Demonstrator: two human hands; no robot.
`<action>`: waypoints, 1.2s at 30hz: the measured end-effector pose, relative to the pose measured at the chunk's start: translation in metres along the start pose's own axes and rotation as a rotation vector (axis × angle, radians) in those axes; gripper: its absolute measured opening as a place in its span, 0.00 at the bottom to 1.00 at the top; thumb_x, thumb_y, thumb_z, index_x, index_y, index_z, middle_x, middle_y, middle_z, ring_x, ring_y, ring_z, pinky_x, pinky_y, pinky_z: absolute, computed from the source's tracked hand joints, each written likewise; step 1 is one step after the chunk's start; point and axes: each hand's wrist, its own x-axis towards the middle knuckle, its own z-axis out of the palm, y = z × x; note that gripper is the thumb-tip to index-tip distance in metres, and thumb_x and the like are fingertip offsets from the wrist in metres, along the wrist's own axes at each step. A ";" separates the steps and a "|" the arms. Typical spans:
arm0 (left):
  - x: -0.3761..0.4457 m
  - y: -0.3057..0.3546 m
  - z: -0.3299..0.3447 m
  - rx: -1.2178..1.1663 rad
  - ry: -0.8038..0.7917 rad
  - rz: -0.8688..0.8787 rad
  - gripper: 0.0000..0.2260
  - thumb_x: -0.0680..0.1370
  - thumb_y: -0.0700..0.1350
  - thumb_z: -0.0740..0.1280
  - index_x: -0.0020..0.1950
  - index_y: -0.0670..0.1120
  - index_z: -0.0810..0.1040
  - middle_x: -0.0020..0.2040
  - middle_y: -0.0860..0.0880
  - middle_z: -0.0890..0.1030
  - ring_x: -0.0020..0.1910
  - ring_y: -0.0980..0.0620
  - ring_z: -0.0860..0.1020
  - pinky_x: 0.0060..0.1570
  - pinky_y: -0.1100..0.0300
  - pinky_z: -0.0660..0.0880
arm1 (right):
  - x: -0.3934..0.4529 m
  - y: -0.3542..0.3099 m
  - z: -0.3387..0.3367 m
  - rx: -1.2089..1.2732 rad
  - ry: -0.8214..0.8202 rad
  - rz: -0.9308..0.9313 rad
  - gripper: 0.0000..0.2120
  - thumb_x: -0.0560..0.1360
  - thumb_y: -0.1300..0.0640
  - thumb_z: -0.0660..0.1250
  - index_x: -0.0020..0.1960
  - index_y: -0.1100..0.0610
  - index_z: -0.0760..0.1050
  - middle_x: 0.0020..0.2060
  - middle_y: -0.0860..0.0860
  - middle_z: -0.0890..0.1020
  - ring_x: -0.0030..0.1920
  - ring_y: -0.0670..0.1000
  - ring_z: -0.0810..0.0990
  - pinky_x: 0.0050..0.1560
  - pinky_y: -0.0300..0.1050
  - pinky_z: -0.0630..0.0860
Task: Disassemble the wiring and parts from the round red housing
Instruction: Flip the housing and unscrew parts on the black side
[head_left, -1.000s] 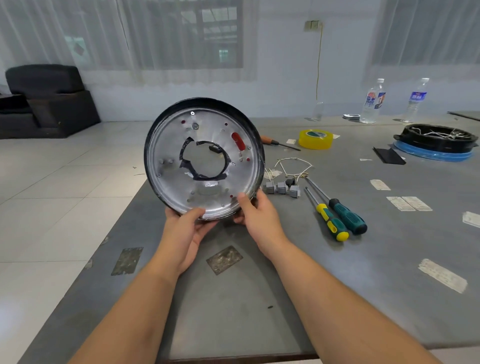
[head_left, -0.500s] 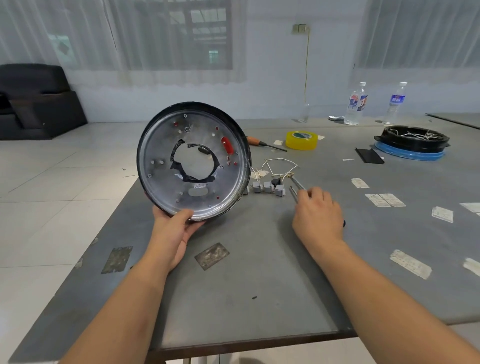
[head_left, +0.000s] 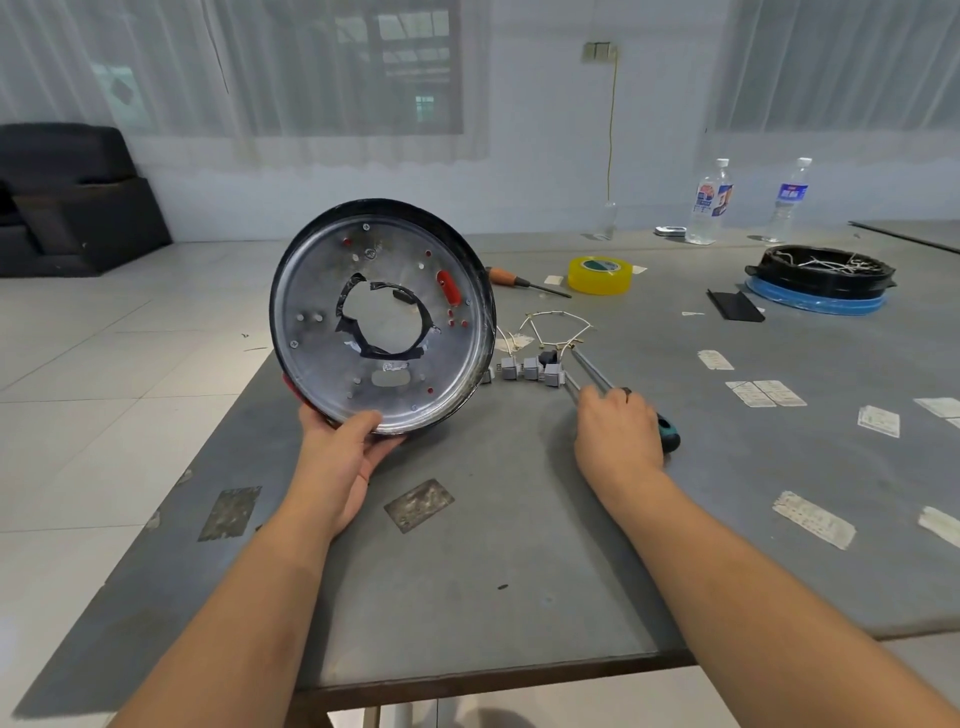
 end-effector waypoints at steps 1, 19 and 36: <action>0.000 0.000 0.000 -0.004 0.001 0.000 0.25 0.80 0.29 0.65 0.72 0.49 0.65 0.65 0.43 0.81 0.54 0.45 0.87 0.43 0.54 0.85 | 0.000 0.000 0.000 0.009 0.001 0.008 0.11 0.76 0.66 0.61 0.57 0.57 0.73 0.55 0.59 0.80 0.56 0.61 0.77 0.54 0.51 0.71; 0.022 0.013 0.011 -0.128 0.050 0.010 0.27 0.78 0.25 0.64 0.62 0.55 0.67 0.66 0.44 0.79 0.54 0.41 0.87 0.46 0.47 0.86 | 0.005 -0.062 -0.010 1.275 -0.158 -0.138 0.10 0.79 0.48 0.71 0.59 0.46 0.78 0.47 0.46 0.86 0.33 0.44 0.80 0.38 0.38 0.77; 0.025 0.007 0.000 -0.194 0.124 0.006 0.29 0.78 0.24 0.60 0.71 0.51 0.63 0.70 0.40 0.75 0.59 0.34 0.84 0.44 0.43 0.85 | 0.007 -0.066 0.007 1.294 -0.218 -0.155 0.04 0.70 0.44 0.76 0.44 0.38 0.85 0.34 0.47 0.85 0.26 0.45 0.78 0.30 0.34 0.72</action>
